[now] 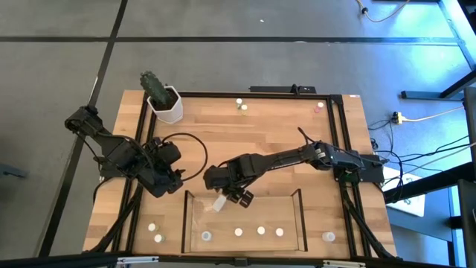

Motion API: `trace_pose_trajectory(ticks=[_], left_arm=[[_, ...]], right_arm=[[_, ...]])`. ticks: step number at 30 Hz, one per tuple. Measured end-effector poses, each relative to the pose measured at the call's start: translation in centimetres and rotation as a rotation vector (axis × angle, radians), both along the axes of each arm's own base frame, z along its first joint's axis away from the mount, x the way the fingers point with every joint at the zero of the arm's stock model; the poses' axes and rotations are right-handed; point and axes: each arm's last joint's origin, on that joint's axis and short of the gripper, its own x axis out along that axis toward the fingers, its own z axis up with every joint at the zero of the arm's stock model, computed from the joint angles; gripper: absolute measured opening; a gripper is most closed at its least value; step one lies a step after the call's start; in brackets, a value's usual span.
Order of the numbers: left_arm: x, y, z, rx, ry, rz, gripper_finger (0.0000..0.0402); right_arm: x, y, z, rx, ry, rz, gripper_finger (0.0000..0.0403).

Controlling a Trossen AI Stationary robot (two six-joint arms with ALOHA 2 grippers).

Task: Pick and place medicine bottles onto shelf by color
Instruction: Put the top white pill bottle on the shelf aligned with the other white pill bottle

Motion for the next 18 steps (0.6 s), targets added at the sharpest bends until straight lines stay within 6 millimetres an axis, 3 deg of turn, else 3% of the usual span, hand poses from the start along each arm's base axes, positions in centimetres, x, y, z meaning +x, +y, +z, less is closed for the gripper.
trace_pose_trajectory(ticks=[15, 18], left_arm=[[0.0, 0.0, 0.0, 0.0, 0.0, 0.0, 0.0275], [-0.01, 0.01, 0.01, 0.0, 0.0, 0.0, 0.0275]], right_arm=[[0.05, -0.13, -0.24, 0.016, 0.015, 0.0, 0.0197], [0.12, -0.15, -0.22, 0.02, 0.01, -0.004, 0.0216]])
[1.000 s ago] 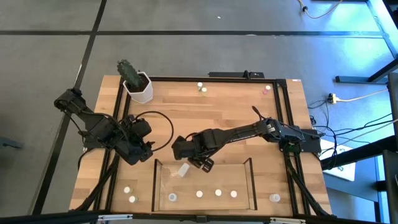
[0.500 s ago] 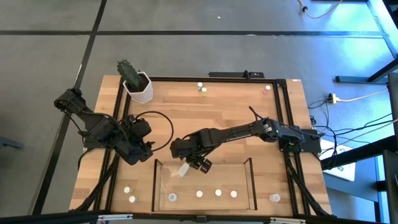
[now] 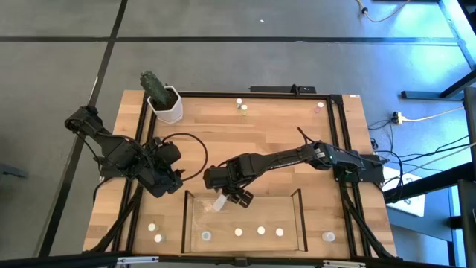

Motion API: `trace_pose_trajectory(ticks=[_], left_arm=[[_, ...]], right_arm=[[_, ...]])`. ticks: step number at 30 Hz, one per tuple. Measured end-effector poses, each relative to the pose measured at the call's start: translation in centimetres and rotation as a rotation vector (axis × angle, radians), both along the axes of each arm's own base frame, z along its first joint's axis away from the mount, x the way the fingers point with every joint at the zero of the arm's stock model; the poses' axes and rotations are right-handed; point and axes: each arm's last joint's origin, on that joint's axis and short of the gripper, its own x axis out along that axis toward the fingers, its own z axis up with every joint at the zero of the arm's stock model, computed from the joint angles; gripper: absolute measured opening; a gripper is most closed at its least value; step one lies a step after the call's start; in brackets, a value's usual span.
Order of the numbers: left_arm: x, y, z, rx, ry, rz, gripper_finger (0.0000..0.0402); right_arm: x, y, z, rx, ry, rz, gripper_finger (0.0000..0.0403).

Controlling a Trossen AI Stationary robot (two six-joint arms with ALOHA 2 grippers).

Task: Pick and place medicine bottles onto shelf by color
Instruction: Put the top white pill bottle on the shelf aligned with the other white pill bottle

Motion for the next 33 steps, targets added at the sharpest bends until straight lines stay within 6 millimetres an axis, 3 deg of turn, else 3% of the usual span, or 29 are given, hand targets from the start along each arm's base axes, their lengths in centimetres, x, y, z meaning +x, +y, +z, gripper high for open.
trace_pose_trajectory(ticks=[5, 8, 15, 33], left_arm=[[0.0, 0.0, 0.0, 0.0, 0.0, 0.0, 0.0275], [0.0, 0.0, 0.0, 0.0, 0.0, 0.0, 0.0275], [0.0, 0.0, 0.0, 0.0, 0.0, 0.0, 0.0275], [0.0, 0.0, 0.0, -0.001, -0.001, 0.0, 0.0275]], right_arm=[[0.0, -0.5, 0.0, -0.01, 0.004, 0.012, 0.0299], [0.0, -0.9, -0.1, 0.004, 0.018, 0.044, 0.0326], [0.2, -0.4, -1.2, 0.049, 0.069, -0.039, 0.033], [1.2, -0.3, -3.8, 0.066, 0.1, -0.033, 0.033]])
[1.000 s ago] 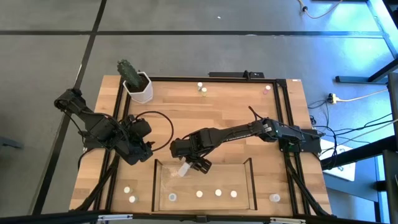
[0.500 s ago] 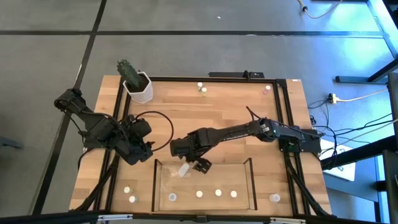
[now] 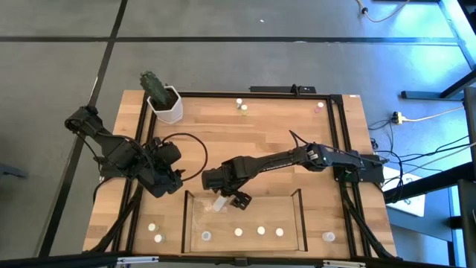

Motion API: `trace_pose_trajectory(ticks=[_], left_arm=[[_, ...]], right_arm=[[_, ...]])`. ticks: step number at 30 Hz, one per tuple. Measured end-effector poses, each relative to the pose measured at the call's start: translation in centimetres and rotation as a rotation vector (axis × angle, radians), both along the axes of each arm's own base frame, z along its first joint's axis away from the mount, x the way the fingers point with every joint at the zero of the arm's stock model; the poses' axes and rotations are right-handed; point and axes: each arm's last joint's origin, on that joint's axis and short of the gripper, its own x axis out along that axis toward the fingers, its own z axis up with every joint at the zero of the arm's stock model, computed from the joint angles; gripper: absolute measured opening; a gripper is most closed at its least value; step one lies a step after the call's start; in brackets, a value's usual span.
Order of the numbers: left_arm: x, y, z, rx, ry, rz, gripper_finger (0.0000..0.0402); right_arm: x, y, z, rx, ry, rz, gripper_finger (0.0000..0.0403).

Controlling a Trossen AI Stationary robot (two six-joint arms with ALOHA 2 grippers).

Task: Pick and place medicine bottles onto shelf by color
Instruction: Put the top white pill bottle on the shelf aligned with the other white pill bottle

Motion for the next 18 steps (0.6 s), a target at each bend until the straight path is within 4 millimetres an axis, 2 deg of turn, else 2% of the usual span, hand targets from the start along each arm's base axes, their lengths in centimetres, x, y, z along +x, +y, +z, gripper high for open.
trace_pose_trajectory(ticks=[18], left_arm=[[-0.01, 0.0, 0.01, 0.0, 0.0, -0.001, 0.0275]], right_arm=[[0.08, -0.01, -0.96, -0.015, 0.03, -0.002, 0.033]])
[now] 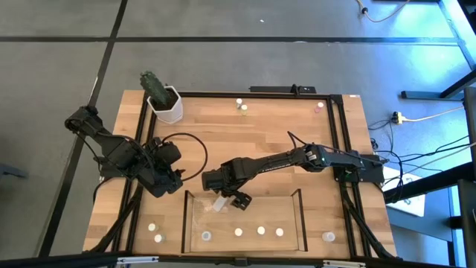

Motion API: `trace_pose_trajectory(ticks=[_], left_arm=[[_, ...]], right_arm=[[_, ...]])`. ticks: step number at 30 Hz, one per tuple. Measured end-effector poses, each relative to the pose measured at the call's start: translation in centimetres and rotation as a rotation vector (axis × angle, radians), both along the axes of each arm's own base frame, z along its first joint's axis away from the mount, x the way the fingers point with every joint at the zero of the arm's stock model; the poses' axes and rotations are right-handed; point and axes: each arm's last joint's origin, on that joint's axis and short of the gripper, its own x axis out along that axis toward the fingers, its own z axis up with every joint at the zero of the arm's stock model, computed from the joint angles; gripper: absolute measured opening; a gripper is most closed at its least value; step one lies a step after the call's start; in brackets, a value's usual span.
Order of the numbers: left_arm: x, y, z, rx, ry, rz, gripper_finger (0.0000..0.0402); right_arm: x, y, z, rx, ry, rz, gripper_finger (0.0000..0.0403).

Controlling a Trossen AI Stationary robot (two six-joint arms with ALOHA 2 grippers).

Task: Pick and place medicine bottles onto shelf by color
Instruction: Put the top white pill bottle on the shelf aligned with the other white pill bottle

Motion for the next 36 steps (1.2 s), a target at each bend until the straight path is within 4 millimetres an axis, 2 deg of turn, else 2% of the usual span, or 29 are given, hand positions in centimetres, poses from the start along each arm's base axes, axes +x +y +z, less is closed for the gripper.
trace_pose_trajectory(ticks=[12, 26, 30, 36], left_arm=[[0.0, 0.0, 0.0, 0.0, 0.0, 0.0, 0.0275], [0.0, 0.0, 0.0, 0.0, 0.0, 0.0, 0.0275], [0.0, 0.0, 0.0, 0.0, 0.0, 0.0, 0.0275], [0.0, 0.0, 0.0, 0.0, 0.0, 0.0, 0.0275]], right_arm=[[0.3, 0.1, -1.1, 0.004, 0.009, 0.003, 0.033], [0.4, 0.0, -1.1, -0.002, 0.005, 0.008, 0.033], [0.4, 0.0, -1.1, -0.006, 0.0, 0.025, 0.0314], [0.4, 0.0, -1.1, -0.014, -0.001, 0.021, 0.0264]])
